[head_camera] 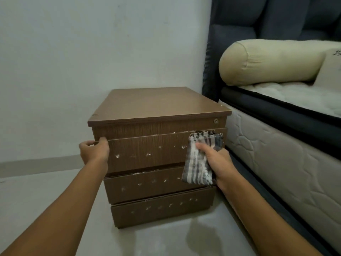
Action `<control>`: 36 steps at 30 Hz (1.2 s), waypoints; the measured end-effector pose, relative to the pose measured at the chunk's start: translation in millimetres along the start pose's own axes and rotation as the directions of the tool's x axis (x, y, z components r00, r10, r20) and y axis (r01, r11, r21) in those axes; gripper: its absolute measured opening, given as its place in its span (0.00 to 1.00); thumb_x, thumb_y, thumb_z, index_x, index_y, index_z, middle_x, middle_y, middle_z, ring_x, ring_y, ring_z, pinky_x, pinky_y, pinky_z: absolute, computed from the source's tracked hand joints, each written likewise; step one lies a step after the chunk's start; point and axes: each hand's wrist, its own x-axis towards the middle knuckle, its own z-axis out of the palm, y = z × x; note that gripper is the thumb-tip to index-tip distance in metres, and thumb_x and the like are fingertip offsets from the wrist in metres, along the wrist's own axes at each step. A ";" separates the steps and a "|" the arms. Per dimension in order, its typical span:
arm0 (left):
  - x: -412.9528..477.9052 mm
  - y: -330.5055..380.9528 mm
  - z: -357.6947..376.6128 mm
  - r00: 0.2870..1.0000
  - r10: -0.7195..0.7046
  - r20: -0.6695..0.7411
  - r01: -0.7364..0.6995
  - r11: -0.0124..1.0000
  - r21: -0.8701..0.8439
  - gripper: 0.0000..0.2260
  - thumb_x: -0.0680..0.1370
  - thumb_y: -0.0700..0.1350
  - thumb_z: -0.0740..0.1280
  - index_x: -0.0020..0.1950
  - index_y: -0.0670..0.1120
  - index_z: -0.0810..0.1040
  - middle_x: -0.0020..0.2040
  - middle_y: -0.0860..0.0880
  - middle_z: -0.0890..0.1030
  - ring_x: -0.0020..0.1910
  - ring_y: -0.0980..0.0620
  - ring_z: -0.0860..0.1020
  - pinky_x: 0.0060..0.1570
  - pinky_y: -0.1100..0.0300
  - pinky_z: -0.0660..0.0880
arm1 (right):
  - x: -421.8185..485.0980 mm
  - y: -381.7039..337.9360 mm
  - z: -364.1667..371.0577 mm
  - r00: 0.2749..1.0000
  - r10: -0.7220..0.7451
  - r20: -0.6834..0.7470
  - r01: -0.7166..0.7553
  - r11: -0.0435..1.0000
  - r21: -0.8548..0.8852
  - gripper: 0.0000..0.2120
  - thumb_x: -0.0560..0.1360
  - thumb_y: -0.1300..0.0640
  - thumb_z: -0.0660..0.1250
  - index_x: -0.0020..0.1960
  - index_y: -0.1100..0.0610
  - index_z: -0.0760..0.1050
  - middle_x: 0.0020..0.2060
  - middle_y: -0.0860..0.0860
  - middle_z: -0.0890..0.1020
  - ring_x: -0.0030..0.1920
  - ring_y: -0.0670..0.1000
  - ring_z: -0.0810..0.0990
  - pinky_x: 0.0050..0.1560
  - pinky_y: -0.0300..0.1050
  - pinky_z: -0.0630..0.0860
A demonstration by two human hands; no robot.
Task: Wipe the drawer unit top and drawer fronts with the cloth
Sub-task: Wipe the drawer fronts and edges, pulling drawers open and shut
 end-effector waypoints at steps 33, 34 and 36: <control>-1.3 -20.5 -43.7 0.962 -0.032 0.271 0.040 0.999 -0.026 0.17 0.76 0.59 0.67 0.55 0.49 0.70 0.67 0.47 0.75 0.67 0.45 0.71 0.67 0.41 0.65 | 76.5 -23.9 -32.3 0.787 -0.513 0.343 0.455 0.108 -0.884 0.11 0.79 0.47 0.60 0.43 0.51 0.73 0.36 0.47 0.77 0.39 0.49 0.76 0.39 0.45 0.69; -0.6 -20.7 -44.3 0.961 -0.028 0.275 0.039 0.999 -0.032 0.17 0.76 0.59 0.67 0.55 0.49 0.71 0.67 0.47 0.75 0.67 0.45 0.71 0.67 0.41 0.65 | 75.7 -21.4 -27.3 0.773 -0.527 0.353 0.469 0.101 -0.877 0.11 0.79 0.47 0.60 0.43 0.51 0.73 0.36 0.47 0.77 0.38 0.48 0.76 0.39 0.45 0.69; 0.6 -22.2 -45.8 0.958 -0.022 0.285 0.035 0.999 -0.042 0.17 0.76 0.59 0.67 0.55 0.49 0.71 0.67 0.47 0.75 0.68 0.45 0.71 0.68 0.40 0.64 | 73.8 -16.6 -16.3 0.747 -0.548 0.376 0.496 0.084 -0.864 0.11 0.79 0.47 0.61 0.42 0.51 0.73 0.36 0.47 0.78 0.37 0.48 0.76 0.38 0.44 0.69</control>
